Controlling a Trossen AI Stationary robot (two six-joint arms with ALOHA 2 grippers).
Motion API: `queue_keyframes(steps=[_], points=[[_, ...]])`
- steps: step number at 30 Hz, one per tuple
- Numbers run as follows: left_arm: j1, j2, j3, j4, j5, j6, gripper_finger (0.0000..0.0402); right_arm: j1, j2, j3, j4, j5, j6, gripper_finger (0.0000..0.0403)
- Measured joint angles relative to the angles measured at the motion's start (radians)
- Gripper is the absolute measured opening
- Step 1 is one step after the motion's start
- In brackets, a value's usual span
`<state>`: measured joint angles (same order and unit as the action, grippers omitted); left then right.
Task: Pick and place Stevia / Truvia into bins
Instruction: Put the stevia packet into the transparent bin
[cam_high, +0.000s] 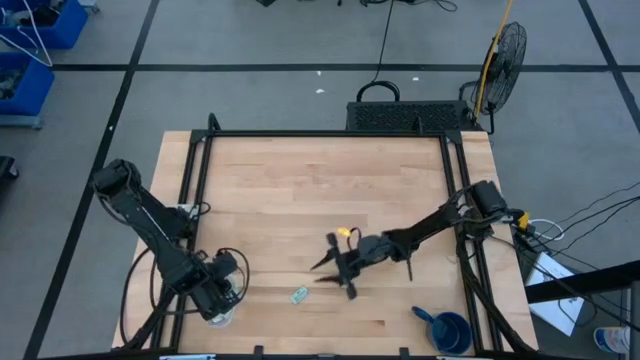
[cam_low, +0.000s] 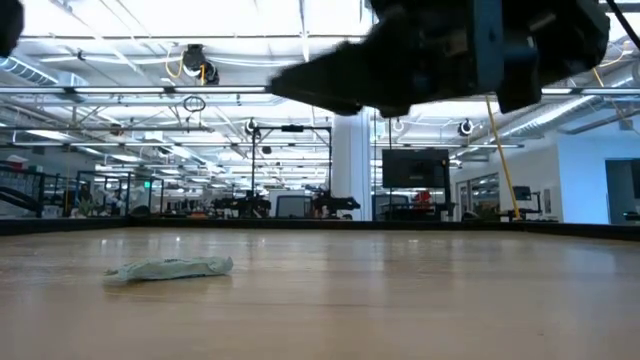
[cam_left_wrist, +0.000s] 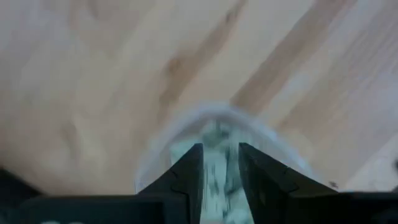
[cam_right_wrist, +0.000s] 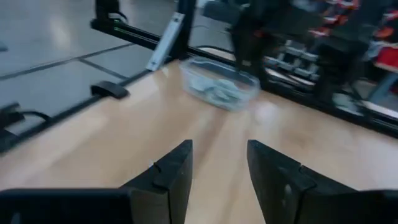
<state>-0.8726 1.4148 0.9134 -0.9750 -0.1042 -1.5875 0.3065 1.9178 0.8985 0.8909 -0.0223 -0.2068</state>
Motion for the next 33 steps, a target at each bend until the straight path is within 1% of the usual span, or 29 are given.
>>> queue_keyframes(steps=[6,9,12,15,18,23,25,28,30,33], points=[[0.033,-0.002,0.0,-0.003,-0.092,0.092,0.0115,0.016,0.131,0.165,-0.16,-0.005,0.101,0.0149],[0.051,-0.001,0.0,0.006,-0.128,0.124,0.0115,0.015,0.206,0.22,-0.223,-0.007,0.109,0.0149],[0.07,-0.001,0.0,0.011,-0.141,0.148,0.0115,0.018,0.276,0.25,-0.223,-0.054,0.113,0.0147],[0.091,-0.001,0.0,0.01,-0.155,0.178,0.0115,0.024,0.309,0.274,-0.218,-0.076,0.119,0.0148],[0.106,-0.001,0.001,0.01,-0.224,0.232,0.0115,0.019,0.316,0.282,-0.212,-0.065,0.117,0.0152],[0.134,-0.001,0.008,0.048,-0.392,0.346,0.0115,-0.005,0.316,0.282,-0.248,-0.061,0.118,0.0153],[0.147,-0.001,0.008,0.098,-0.448,0.396,0.0115,-0.009,0.316,0.282,-0.263,-0.058,0.11,0.0146],[0.172,-0.001,0.009,0.19,-0.506,0.472,0.0115,-0.011,0.316,0.28,-0.275,-0.06,0.075,0.0125],[0.189,-0.001,0.009,0.26,-0.528,0.521,0.0115,-0.011,0.316,0.278,-0.274,-0.061,0.054,0.0103],[0.208,-0.001,0.009,0.354,-0.53,0.598,0.0115,-0.011,0.316,0.277,-0.273,-0.063,0.035,0.0061]])
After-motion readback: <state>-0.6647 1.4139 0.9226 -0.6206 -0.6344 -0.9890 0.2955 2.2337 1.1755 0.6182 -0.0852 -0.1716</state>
